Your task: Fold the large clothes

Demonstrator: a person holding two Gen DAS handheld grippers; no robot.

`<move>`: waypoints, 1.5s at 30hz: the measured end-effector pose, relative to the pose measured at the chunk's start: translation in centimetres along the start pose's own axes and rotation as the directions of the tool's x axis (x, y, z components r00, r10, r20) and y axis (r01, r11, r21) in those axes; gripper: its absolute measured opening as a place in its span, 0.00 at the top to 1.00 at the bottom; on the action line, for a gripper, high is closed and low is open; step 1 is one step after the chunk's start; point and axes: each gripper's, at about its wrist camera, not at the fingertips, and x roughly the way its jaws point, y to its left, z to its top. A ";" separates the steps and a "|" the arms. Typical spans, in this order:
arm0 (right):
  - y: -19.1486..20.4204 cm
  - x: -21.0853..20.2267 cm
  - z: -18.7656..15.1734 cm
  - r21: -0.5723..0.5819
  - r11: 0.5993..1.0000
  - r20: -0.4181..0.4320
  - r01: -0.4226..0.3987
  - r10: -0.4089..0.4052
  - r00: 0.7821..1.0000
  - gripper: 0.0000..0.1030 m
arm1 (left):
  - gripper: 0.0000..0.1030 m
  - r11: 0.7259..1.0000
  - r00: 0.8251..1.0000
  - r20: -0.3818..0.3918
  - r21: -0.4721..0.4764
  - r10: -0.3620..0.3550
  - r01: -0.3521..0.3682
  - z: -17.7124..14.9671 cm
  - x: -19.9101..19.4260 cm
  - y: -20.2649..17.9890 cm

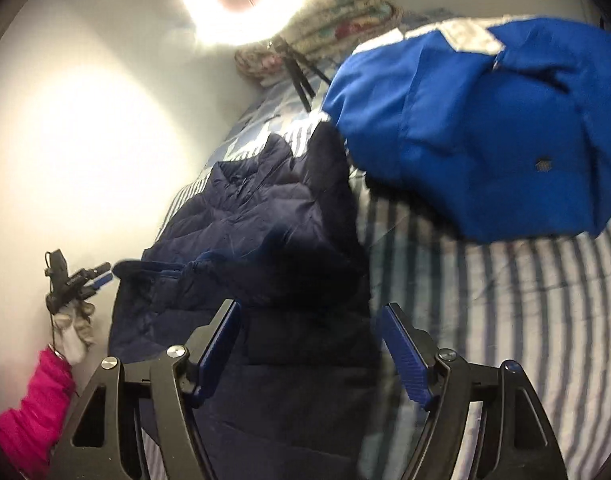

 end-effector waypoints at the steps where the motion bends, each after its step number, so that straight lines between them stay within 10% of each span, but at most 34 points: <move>1: 0.0 0.0 -0.1 -0.012 1.000 0.003 0.017 -0.017 1.000 0.27 | 0.31 1.000 1.000 0.004 0.011 -0.001 0.001 0.0 -0.1 0.2; 10: -0.7 3.7 -0.4 -0.029 0.994 -0.063 0.102 -0.104 0.993 0.29 | 0.33 0.988 0.985 -0.143 0.135 0.095 -0.075 -2.3 5.6 -0.4; 14: 0.1 4.2 -0.6 -0.073 0.993 -0.090 0.087 -0.094 0.992 0.66 | 0.52 0.972 0.977 -0.149 0.202 0.150 -0.118 -3.2 6.4 -1.3; 20: 2.1 3.3 -0.8 -0.159 0.978 -0.032 0.135 -0.142 0.989 0.93 | 0.89 0.967 0.981 -0.105 0.212 0.165 -0.140 -3.4 5.4 -1.4; 40: 8.9 0.3 0.3 -0.384 0.856 0.186 0.346 -0.295 0.937 0.98 | 1.00 0.954 0.981 0.081 0.231 0.175 -0.189 -0.1 -0.3 -1.8; 45: 8.7 2.1 1.4 -0.397 0.852 0.141 0.342 -0.311 0.940 0.98 | 1.00 0.979 0.998 0.028 0.192 0.059 -0.063 2.7 0.3 -1.0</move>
